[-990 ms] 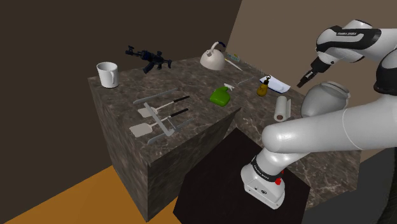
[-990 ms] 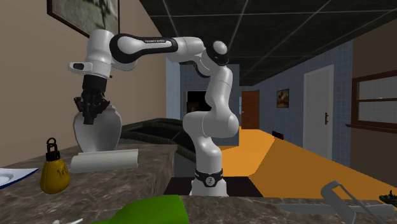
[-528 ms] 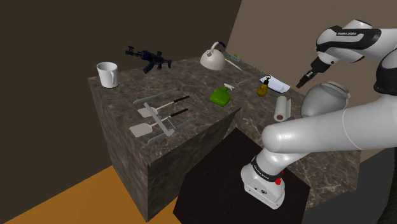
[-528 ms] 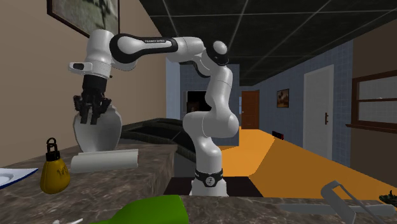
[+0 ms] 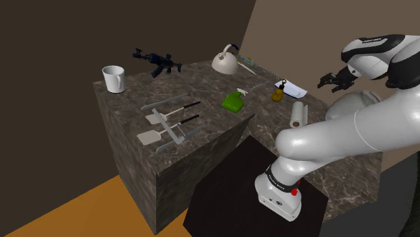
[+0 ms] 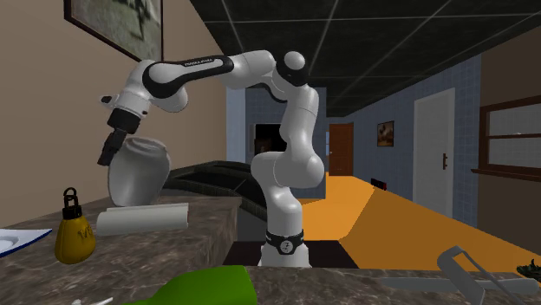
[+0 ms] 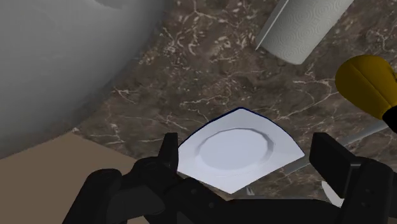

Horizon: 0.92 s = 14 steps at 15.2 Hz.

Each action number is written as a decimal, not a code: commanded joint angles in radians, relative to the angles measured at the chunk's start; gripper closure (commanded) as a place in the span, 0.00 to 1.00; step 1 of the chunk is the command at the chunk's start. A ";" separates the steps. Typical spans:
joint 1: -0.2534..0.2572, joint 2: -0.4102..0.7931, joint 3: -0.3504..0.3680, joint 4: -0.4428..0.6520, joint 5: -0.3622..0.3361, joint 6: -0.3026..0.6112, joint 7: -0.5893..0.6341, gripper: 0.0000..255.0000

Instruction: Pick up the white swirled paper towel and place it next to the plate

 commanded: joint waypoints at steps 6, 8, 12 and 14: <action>-0.063 0.031 0.020 -0.061 0.053 -0.161 0.233 0.00; -0.082 0.033 0.028 -0.087 0.075 -0.208 0.316 0.00; -0.079 0.052 0.024 -0.124 0.097 -0.183 0.338 0.00; -0.071 0.066 0.019 -0.140 0.107 -0.154 0.331 0.00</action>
